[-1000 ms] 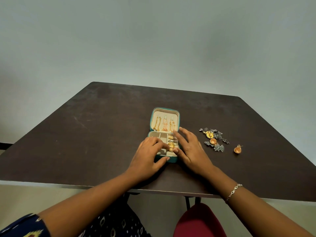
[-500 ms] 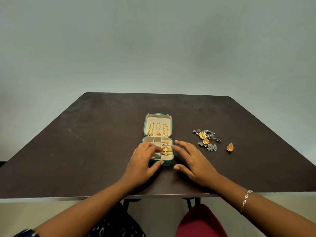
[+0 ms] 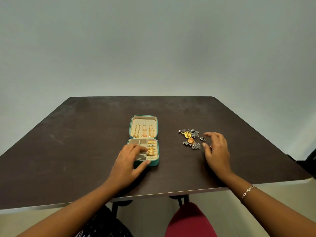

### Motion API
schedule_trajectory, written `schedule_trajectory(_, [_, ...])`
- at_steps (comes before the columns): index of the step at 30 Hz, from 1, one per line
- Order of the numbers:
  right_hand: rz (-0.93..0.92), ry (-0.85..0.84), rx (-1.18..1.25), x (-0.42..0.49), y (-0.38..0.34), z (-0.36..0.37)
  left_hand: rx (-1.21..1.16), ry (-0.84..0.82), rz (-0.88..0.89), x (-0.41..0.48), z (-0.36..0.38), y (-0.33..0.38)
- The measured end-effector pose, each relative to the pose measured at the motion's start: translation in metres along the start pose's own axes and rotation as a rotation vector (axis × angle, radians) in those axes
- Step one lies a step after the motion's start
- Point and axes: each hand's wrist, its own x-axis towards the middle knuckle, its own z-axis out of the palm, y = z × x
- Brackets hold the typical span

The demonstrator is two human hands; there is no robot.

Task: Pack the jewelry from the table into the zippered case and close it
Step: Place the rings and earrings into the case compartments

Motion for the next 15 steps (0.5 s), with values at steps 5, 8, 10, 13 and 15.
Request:
schedule_trajectory(5, [0.265,-0.119,0.026,0.008,0.019,-0.011,0.031,0.062,0.013,-0.001,0.002,-0.002])
schedule_trajectory(8, [0.306,-0.219,0.018,0.012,0.028,-0.02,0.089,0.155,0.08,-0.001,0.002,-0.001])
schedule_trajectory(10, [0.311,-0.234,0.019,0.013,0.031,-0.022,0.182,0.21,0.193,-0.001,0.004,0.001])
schedule_trajectory(13, [0.28,-0.256,-0.011,0.013,0.032,-0.02,0.274,0.25,0.415,0.002,0.018,0.02])
schedule_trajectory(15, [0.257,-0.263,-0.021,0.013,0.034,-0.018,0.268,0.234,0.519,0.006,0.035,0.042])
